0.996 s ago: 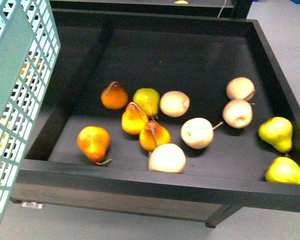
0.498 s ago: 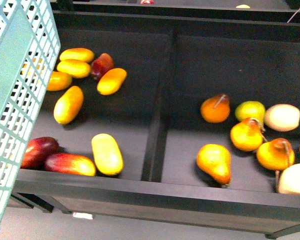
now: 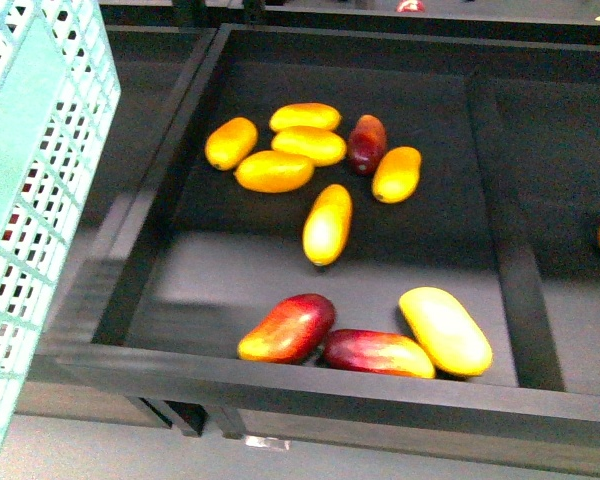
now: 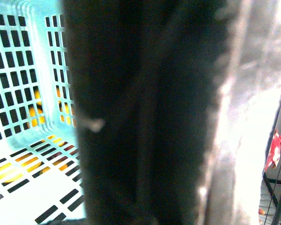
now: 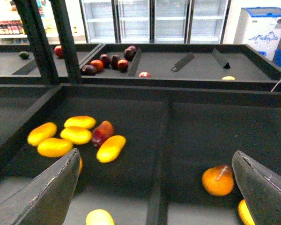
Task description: Pick mango and avocado into basket
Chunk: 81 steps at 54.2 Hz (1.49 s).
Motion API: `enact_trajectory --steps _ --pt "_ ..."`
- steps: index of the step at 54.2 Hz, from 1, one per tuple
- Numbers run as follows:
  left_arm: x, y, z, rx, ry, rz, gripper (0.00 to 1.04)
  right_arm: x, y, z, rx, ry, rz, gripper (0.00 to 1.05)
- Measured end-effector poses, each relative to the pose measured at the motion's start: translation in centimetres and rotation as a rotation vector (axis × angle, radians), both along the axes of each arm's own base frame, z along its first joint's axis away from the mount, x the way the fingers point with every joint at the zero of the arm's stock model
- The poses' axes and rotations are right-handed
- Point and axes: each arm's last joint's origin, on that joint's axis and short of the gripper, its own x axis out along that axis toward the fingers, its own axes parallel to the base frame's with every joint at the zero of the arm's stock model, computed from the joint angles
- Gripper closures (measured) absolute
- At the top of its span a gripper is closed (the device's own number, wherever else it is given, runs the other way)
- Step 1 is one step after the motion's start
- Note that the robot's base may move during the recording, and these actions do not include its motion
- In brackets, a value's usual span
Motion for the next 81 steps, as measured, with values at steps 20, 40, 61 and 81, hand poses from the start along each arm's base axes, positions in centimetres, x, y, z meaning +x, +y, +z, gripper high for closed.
enact_trajectory --steps 20,40,61,81 --pt "0.0 0.0 0.0 0.002 0.001 0.003 0.91 0.0 0.0 0.0 0.000 -0.001 -0.001 0.09" --pt "0.0 0.0 0.0 0.001 0.000 0.003 0.91 0.0 0.0 0.0 0.000 -0.001 0.000 0.09" --pt "0.0 0.1 0.0 0.013 -0.001 0.006 0.91 0.0 0.0 0.0 0.000 -0.001 0.003 0.09" --pt "10.0 -7.4 1.0 0.368 0.242 -0.359 0.91 0.0 0.0 0.0 0.000 -0.001 0.000 0.09"
